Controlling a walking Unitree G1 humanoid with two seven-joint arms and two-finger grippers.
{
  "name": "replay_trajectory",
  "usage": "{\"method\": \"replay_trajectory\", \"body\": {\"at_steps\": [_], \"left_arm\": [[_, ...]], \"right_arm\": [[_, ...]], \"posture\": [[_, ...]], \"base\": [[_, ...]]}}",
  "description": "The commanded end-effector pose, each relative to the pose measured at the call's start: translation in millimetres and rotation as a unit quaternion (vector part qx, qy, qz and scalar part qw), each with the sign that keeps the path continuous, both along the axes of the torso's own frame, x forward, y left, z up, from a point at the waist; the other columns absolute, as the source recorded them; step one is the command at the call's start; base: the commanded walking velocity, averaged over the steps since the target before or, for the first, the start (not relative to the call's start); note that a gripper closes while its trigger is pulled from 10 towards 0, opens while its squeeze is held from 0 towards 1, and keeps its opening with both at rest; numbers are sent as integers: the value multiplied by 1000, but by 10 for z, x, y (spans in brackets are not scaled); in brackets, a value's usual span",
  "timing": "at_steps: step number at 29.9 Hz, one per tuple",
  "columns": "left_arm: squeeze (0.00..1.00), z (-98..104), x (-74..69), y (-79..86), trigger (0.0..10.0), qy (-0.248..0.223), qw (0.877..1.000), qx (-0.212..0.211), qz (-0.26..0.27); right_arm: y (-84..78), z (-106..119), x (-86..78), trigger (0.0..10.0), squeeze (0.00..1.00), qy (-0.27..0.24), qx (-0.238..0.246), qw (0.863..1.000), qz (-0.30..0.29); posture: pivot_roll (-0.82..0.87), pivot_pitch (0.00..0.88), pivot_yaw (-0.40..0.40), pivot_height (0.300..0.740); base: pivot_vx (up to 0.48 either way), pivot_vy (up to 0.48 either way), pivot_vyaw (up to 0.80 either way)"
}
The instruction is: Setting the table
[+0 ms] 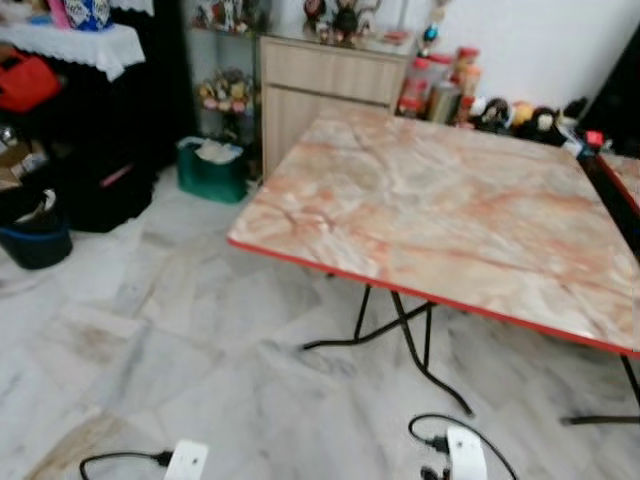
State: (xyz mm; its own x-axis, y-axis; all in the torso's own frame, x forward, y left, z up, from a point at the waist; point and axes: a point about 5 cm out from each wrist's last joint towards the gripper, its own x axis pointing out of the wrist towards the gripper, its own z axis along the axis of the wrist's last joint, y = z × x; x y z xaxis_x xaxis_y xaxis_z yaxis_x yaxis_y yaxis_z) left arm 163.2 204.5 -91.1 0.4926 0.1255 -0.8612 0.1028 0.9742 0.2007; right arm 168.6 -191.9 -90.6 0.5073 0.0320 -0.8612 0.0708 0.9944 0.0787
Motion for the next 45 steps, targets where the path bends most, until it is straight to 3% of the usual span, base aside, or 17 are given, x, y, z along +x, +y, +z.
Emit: {"method": "replay_trajectory", "body": {"at_steps": [1, 41, 45], "left_arm": [[0, -4, 21, -83, 10000, -1, 1000, -12, -3], [0, -17, -30, -22, 10000, 7, 1000, -10, -8], [0, -17, -40, -9, 10000, -3, 1000, -14, 16]], "right_arm": [[-104, 14, -3, 10000, 0, -2, -11, 1000, -10], [-91, 9, -11, 10000, 0, 2, -13, 1000, -2], [-92, 6, -16, 10000, 0, 3, -13, 1000, -3]], "posture": [[88, 0, -71, 740], [67, 0, -50, 740], [64, 0, -48, 740]], "base": [[0, -461, 0], [0, -455, 0], [0, 0, 0]]}}
